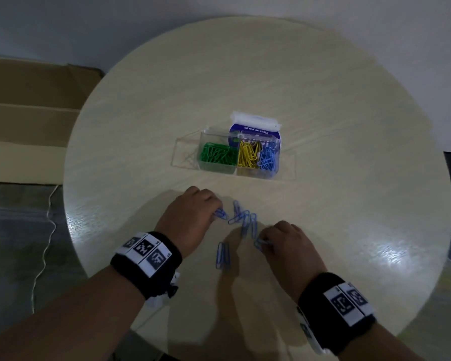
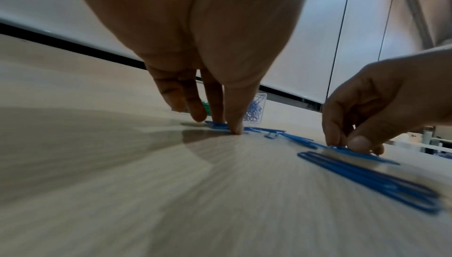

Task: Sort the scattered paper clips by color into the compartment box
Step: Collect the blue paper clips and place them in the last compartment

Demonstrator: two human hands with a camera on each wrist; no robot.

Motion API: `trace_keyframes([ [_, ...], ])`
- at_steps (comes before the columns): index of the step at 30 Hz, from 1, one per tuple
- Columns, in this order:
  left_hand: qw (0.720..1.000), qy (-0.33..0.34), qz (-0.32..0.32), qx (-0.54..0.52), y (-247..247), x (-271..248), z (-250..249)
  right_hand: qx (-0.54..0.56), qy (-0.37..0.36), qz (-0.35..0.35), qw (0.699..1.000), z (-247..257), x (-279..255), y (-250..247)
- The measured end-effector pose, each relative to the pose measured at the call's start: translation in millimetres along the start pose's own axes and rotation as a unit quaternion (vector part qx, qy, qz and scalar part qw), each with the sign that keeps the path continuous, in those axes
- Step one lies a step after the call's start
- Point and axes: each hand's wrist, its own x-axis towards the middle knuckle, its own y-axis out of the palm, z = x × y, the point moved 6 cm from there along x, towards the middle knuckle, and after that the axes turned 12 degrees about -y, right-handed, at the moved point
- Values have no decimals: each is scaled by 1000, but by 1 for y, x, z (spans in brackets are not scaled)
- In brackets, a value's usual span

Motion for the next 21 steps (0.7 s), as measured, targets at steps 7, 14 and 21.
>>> trace_keyframes([
  [7, 990, -126, 40, -53, -2, -9, 22, 27, 31, -2, 999, 0, -13, 1],
  [14, 984, -129, 125, -18, -4, -5, 6, 35, 38, 49, 997, 0, -17, 7],
  [21, 954, -150, 19, -260, -45, 40, -37, 92, 18, 82, 992, -6, -23, -4],
])
